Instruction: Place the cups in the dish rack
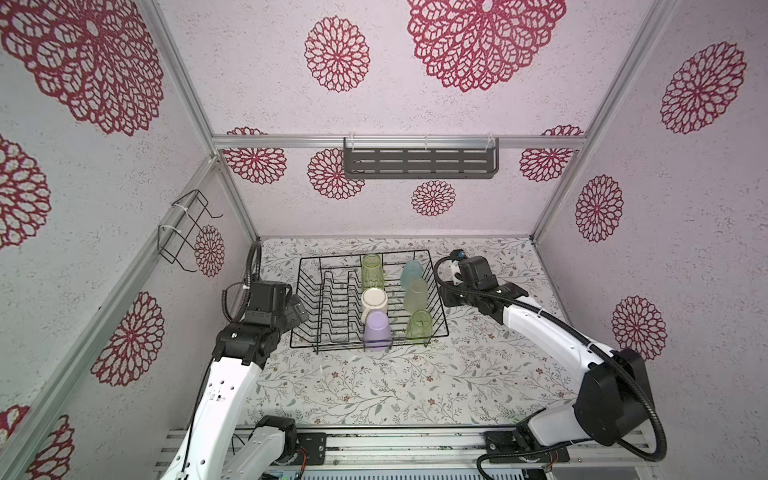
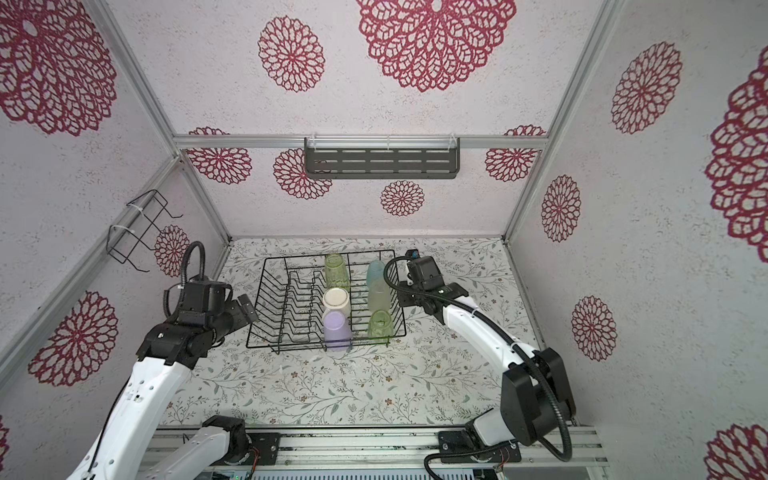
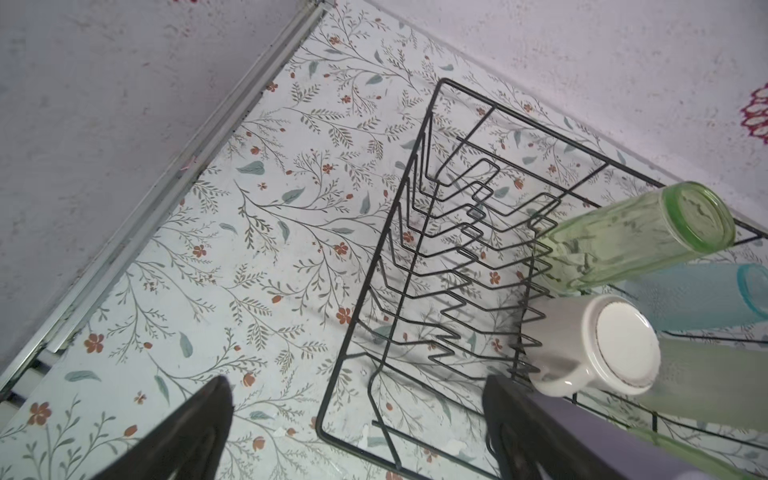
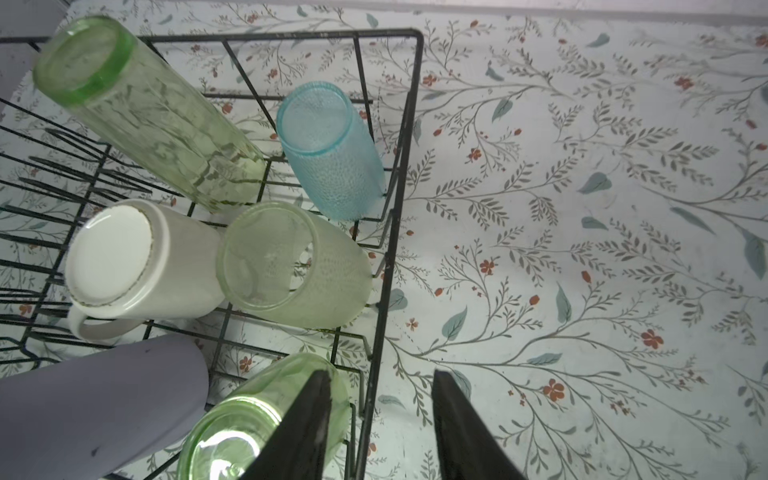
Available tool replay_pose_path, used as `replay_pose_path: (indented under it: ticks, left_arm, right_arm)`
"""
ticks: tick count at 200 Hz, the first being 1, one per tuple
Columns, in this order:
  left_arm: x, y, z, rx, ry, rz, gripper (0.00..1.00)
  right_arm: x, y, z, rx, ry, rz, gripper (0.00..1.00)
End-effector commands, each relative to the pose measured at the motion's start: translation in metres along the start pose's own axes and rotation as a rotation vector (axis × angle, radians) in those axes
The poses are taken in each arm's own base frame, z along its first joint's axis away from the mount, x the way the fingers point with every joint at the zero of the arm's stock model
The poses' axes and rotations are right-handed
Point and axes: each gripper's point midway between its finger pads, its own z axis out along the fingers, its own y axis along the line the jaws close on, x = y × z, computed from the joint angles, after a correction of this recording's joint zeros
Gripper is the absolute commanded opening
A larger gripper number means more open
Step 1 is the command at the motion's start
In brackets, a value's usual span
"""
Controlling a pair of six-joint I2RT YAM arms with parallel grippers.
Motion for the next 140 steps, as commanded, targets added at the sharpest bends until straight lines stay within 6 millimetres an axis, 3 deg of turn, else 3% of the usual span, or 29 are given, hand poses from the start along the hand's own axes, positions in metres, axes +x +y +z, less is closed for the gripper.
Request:
replay_pose_path:
  ticks: [1, 26, 80, 123, 140]
  left_arm:
    - [-0.015, 0.003, -0.004, 0.008, -0.085, -0.049, 0.97]
    - [-0.011, 0.003, 0.001, 0.018, -0.081, -0.056, 0.97]
    - [0.001, -0.004, 0.016, 0.029, -0.011, -0.05, 0.97]
    - [0.004, -0.012, 0.02, 0.072, 0.002, -0.055, 0.97]
    - [0.006, -0.017, 0.023, 0.097, 0.015, -0.056, 0.97]
  right_arm:
    - [0.008, 0.014, 0.003, -0.076, 0.082, 0.021, 0.45]
    - [0.009, 0.018, 0.012, -0.099, 0.112, 0.016, 0.43]
    - [0.012, -0.002, 0.033, -0.029, 0.156, 0.035, 0.25]
    - [0.014, -0.015, 0.043, 0.02, 0.163, 0.037, 0.22]
    - [0.013, -0.027, 0.045, 0.082, 0.151, 0.038, 0.13]
